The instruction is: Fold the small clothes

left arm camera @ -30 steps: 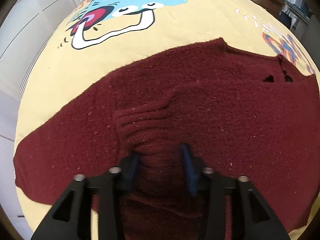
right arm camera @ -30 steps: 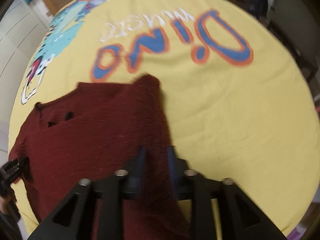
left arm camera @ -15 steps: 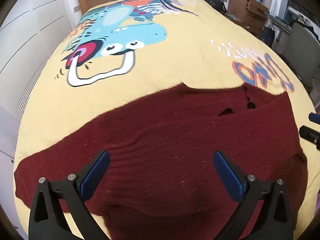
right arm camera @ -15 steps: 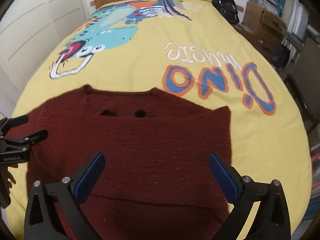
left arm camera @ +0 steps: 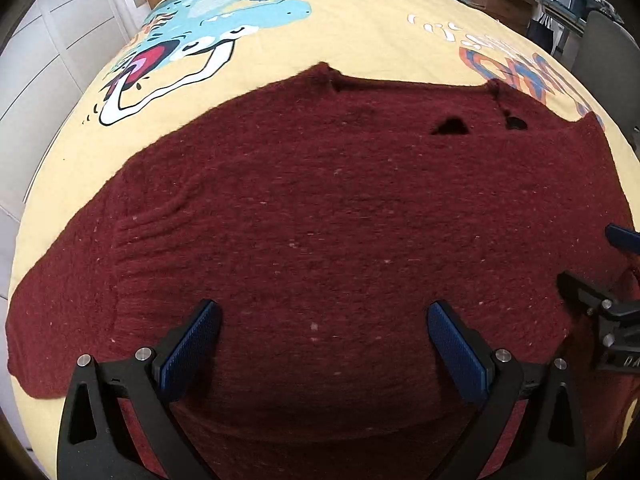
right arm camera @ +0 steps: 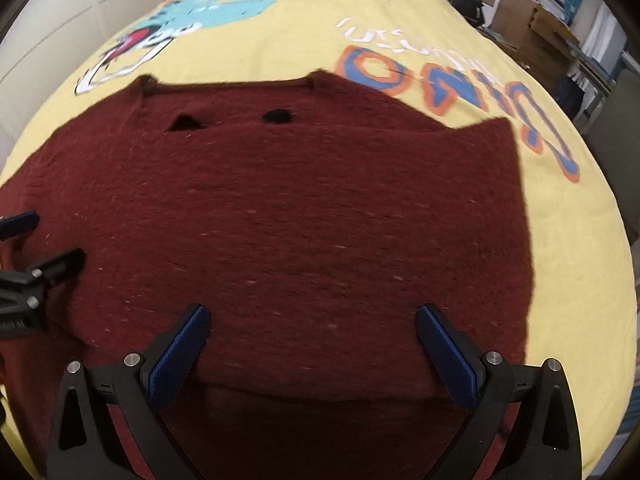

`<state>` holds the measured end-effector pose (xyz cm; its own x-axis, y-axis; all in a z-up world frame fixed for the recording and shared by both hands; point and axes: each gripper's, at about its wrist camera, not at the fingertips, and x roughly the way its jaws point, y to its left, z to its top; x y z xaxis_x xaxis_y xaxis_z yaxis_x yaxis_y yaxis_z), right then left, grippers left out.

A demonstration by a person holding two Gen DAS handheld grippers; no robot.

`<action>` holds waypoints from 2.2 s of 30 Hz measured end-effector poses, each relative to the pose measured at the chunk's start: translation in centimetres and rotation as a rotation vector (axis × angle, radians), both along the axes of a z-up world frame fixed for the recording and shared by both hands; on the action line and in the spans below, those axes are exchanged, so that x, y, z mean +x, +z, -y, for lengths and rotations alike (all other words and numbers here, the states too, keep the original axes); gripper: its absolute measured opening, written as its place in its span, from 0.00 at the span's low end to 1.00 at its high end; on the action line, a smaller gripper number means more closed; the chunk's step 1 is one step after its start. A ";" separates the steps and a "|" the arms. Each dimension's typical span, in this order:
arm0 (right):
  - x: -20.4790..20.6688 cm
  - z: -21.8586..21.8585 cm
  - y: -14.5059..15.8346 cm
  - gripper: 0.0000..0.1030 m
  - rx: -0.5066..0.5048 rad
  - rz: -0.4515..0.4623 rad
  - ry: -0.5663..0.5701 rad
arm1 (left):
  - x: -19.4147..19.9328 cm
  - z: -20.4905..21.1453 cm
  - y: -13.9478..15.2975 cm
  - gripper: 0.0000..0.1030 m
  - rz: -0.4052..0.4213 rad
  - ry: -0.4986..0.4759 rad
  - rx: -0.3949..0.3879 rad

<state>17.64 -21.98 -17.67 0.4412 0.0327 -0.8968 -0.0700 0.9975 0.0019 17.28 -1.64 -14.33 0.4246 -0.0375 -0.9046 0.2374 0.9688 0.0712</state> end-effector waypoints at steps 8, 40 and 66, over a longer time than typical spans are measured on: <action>0.0 4.4 -0.1 1.00 0.003 0.019 -0.067 | -0.1 -4.0 -0.3 0.99 0.028 0.052 -0.021; -3.7 0.0 8.8 1.00 0.072 0.116 0.038 | -1.9 -15.0 5.7 0.99 0.004 0.315 -0.128; -9.0 5.5 8.6 1.00 0.049 0.054 -0.171 | -5.5 -40.1 2.0 0.99 -0.082 0.986 -0.323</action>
<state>8.65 -27.49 -9.10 0.4918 -0.0040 -0.8707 0.0992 0.9937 0.0515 11.75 38.48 -12.38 0.3357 0.0471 -0.9408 -0.6777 0.7058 -0.2065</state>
